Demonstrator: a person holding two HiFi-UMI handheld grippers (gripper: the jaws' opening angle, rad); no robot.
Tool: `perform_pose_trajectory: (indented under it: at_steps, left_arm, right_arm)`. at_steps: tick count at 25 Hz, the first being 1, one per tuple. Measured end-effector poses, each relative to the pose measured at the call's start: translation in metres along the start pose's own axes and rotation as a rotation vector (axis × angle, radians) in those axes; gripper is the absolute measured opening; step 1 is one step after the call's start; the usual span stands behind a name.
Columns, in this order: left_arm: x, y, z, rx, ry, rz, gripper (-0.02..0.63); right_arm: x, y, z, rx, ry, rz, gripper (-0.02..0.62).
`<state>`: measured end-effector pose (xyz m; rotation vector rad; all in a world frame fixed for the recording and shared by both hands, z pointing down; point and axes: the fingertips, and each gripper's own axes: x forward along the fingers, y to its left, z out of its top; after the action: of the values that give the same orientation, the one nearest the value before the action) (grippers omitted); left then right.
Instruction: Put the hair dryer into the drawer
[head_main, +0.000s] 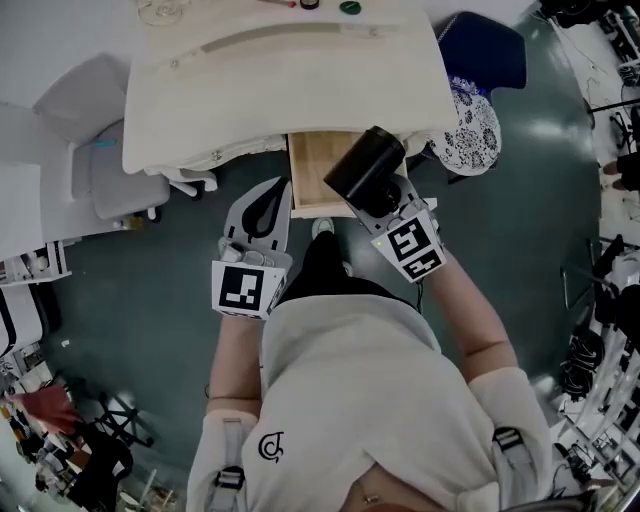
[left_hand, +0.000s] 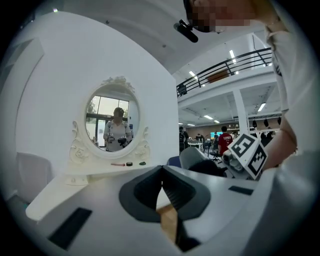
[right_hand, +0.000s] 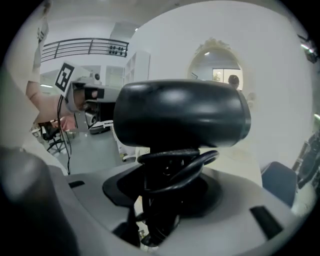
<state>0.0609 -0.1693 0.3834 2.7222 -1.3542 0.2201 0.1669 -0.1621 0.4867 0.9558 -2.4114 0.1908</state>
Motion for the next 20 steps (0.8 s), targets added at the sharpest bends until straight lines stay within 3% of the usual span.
perform_pose_trajectory:
  at_steps: [9,15,20]
  left_arm:
    - [0.057,0.053,-0.027,-0.021,0.037,0.046,0.012]
    - [0.077,0.069,-0.059,-0.038,0.095,0.042,0.012]
    - [0.085,0.08,-0.083,-0.049,0.147,0.055,0.012]
  right_arm:
    - [0.097,-0.022,-0.06,-0.123,0.191,0.173,0.202]
    - [0.135,-0.004,-0.112,-0.213,0.328,0.406,0.202]
    - [0.155,0.003,-0.168,-0.334,0.492,0.532,0.202]
